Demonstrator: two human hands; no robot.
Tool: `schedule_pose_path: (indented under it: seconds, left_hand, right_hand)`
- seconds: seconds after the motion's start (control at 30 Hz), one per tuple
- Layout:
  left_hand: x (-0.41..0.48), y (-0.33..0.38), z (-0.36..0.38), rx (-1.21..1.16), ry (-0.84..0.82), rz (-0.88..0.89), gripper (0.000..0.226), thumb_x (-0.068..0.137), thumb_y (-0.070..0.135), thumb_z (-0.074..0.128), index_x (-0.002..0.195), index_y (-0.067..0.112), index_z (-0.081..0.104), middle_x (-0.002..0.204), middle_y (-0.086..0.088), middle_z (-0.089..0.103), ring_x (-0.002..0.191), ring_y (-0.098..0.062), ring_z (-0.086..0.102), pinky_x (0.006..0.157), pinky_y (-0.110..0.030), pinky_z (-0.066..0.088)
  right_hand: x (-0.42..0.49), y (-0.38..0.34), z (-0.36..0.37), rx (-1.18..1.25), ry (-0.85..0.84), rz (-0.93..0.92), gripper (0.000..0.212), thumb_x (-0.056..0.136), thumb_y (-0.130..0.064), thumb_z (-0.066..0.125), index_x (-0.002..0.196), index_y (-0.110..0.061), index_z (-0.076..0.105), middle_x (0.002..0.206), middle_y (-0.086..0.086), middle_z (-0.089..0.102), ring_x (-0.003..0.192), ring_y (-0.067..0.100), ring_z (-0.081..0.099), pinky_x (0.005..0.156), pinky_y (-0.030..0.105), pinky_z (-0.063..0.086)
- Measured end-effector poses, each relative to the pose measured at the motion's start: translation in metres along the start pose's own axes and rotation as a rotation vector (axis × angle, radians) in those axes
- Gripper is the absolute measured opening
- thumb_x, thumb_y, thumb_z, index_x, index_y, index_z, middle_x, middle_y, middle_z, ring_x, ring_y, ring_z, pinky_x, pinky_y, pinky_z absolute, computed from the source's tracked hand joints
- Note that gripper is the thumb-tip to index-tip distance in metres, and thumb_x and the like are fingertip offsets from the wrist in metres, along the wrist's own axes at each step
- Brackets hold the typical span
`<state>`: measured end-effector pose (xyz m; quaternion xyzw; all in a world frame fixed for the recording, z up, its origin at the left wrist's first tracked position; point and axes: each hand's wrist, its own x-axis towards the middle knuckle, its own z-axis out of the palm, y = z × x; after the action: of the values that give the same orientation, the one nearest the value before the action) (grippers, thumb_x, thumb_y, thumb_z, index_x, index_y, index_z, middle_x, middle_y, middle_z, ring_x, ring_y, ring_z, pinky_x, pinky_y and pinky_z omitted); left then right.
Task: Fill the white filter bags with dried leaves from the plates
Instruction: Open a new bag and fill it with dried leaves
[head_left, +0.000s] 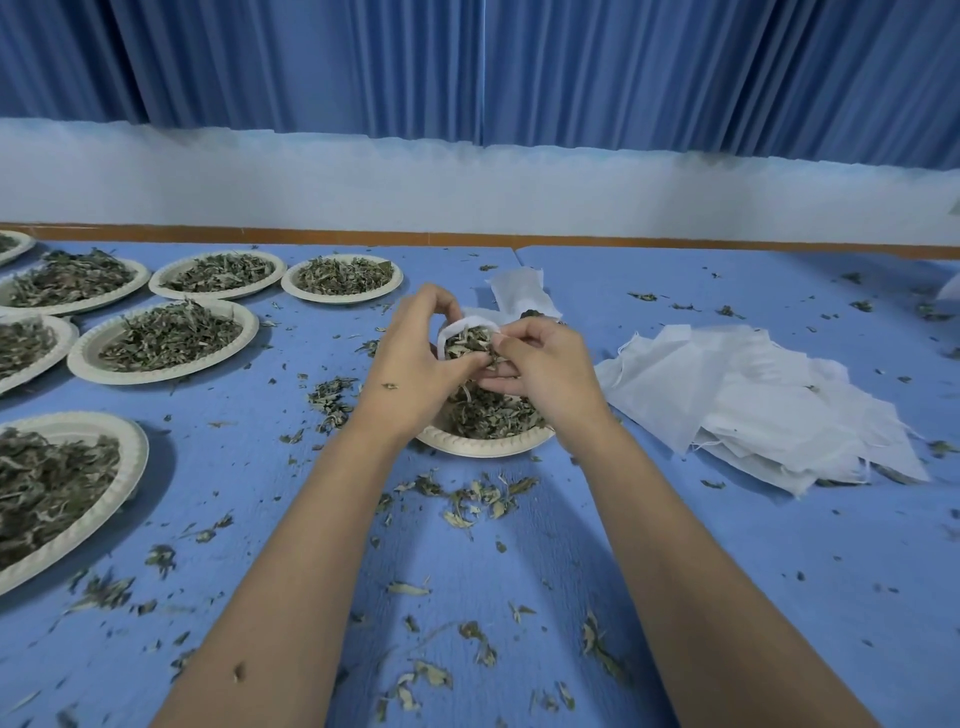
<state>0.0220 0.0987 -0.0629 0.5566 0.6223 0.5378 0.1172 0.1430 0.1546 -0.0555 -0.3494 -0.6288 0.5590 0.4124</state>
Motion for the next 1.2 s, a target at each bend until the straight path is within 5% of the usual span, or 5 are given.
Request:
schedule_pose_path:
  seconds: [0.37, 0.5, 0.73, 0.87, 1.2]
  left_hand:
    - [0.001, 0.003, 0.01, 0.16, 0.275, -0.075, 0.027, 0.074, -0.001, 0.065, 0.085, 0.022, 0.059, 0.094, 0.004, 0.047, 0.072, -0.001, 0.047, 0.058, -0.008, 0.036]
    - [-0.003, 0.0, 0.012, 0.345, 0.273, -0.091, 0.028, 0.074, -0.004, 0.061, 0.09, 0.019, 0.057, 0.095, 0.001, 0.043, 0.068, -0.015, 0.042, 0.053, -0.03, 0.032]
    - [0.001, 0.004, 0.008, 0.132, 0.087, -0.061, 0.029, 0.077, 0.011, 0.072, 0.099, 0.023, 0.059, 0.102, 0.002, 0.048, 0.078, -0.006, 0.052, 0.068, -0.01, 0.041]
    - [0.003, 0.008, 0.001, -0.027, -0.13, -0.166, 0.028, 0.085, 0.016, 0.063, 0.105, 0.035, 0.057, 0.113, 0.002, 0.045, 0.082, -0.017, 0.057, 0.07, -0.029, 0.048]
    - [0.001, 0.002, 0.003, 0.219, 0.176, -0.118, 0.016, 0.081, 0.01, 0.065, 0.081, 0.025, 0.062, 0.096, 0.002, 0.052, 0.07, -0.006, 0.047, 0.055, -0.02, 0.035]
  right_hand:
    - [-0.004, 0.0, 0.004, -0.665, 0.087, -0.268, 0.012, 0.087, -0.021, 0.06, 0.076, -0.025, 0.061, 0.071, -0.011, 0.061, 0.074, 0.015, 0.059, 0.069, 0.034, 0.048]
    - [-0.007, -0.003, 0.0, -0.547, -0.071, -0.218, 0.01, 0.082, -0.016, 0.065, 0.073, -0.015, 0.065, 0.063, -0.002, 0.059, 0.055, 0.006, 0.048, 0.057, 0.022, 0.038]
    - [0.0, 0.002, -0.008, -0.379, 0.094, -0.15, 0.012, 0.087, -0.013, 0.062, 0.075, -0.017, 0.065, 0.07, 0.0, 0.063, 0.071, 0.02, 0.065, 0.078, 0.044, 0.054]
    - [0.003, 0.004, -0.01, -0.264, 0.107, -0.083, 0.008, 0.091, -0.011, 0.056, 0.087, -0.011, 0.064, 0.071, 0.0, 0.062, 0.062, 0.016, 0.066, 0.066, 0.031, 0.059]
    - [-0.004, 0.001, 0.0, -0.398, -0.055, -0.147, 0.015, 0.089, -0.013, 0.06, 0.075, -0.019, 0.061, 0.072, -0.003, 0.063, 0.075, 0.02, 0.063, 0.084, 0.047, 0.052]
